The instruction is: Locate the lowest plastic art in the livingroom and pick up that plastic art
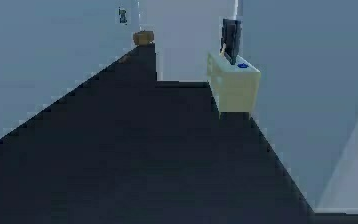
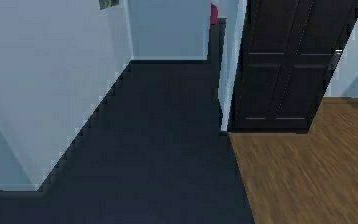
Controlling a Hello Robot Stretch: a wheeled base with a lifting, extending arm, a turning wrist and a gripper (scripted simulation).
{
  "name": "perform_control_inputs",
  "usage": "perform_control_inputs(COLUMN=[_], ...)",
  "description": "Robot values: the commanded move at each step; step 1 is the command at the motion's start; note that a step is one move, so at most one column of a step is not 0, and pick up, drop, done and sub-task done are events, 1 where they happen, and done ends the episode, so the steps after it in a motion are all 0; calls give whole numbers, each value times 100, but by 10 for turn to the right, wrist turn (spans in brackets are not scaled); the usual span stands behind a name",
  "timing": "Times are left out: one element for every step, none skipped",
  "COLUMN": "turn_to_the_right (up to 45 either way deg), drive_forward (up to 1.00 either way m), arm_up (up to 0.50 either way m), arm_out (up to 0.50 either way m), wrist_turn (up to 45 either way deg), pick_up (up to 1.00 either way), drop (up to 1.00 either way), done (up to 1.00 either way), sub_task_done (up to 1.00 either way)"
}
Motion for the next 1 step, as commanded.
perform_control_inputs(turn_to_the_right=[-450], drive_forward=[0], arm_up=[0], arm_out=[0], wrist_turn=[0], pick_up=[0], drop=[0], done=[0], sub_task_done=[0])
